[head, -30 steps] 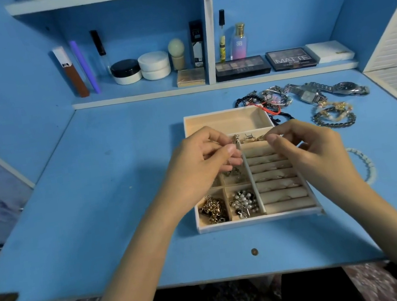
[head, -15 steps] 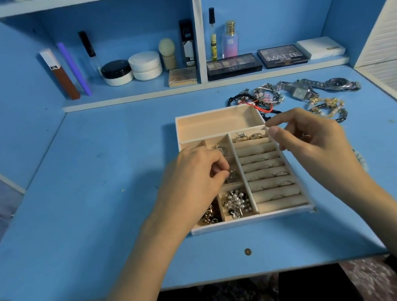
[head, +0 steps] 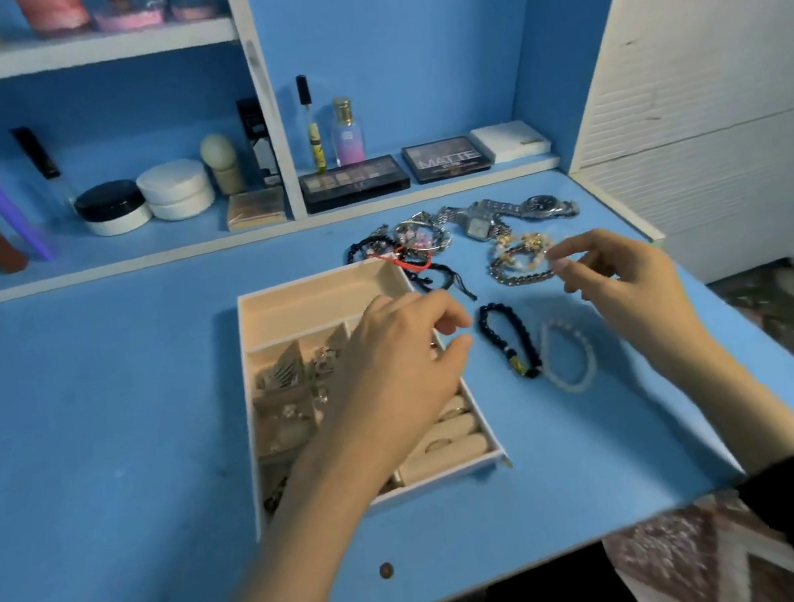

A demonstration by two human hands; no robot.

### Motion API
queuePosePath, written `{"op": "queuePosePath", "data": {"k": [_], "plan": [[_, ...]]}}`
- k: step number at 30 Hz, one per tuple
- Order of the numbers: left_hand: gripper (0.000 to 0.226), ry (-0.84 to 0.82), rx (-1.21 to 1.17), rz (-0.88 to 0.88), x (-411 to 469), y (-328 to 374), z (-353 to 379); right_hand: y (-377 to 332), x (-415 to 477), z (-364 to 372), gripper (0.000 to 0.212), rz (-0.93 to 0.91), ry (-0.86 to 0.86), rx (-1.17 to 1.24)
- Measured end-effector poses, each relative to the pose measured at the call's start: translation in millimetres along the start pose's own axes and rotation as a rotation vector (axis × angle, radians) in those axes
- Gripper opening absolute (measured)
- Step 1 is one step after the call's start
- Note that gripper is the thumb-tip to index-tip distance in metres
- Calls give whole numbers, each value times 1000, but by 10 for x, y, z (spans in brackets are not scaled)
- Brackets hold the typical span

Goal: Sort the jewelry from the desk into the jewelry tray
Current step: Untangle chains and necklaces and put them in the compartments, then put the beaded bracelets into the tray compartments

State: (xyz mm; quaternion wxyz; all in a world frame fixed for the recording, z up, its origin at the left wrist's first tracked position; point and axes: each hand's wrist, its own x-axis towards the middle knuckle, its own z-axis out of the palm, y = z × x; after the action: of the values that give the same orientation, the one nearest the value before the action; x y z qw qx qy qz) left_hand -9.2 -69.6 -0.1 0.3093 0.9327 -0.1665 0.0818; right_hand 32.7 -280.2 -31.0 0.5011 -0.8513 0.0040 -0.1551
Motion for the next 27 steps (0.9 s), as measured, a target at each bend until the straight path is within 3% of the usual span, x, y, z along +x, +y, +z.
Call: {"op": "queuePosePath", "data": {"k": [5, 9, 13, 18, 22, 27], "plan": [[21, -269, 49, 202, 162, 253, 306, 274, -23, -110, 13, 82, 82, 66], [26, -347, 149, 290, 251, 310, 489, 300, -20, -106, 16, 97, 121, 130], [14, -318, 180, 334, 299, 315, 535, 293, -33, -97, 12, 97, 114, 138], [16, -267, 197, 350, 328, 313, 587, 290, -32, -96, 11, 101, 105, 124], [14, -152, -77, 163, 389, 327, 492, 262, -54, -97, 12, 76, 73, 37], [6, 63, -350, 74, 424, 301, 236, 177, -90, -87, 9, -11, -55, -74]]}}
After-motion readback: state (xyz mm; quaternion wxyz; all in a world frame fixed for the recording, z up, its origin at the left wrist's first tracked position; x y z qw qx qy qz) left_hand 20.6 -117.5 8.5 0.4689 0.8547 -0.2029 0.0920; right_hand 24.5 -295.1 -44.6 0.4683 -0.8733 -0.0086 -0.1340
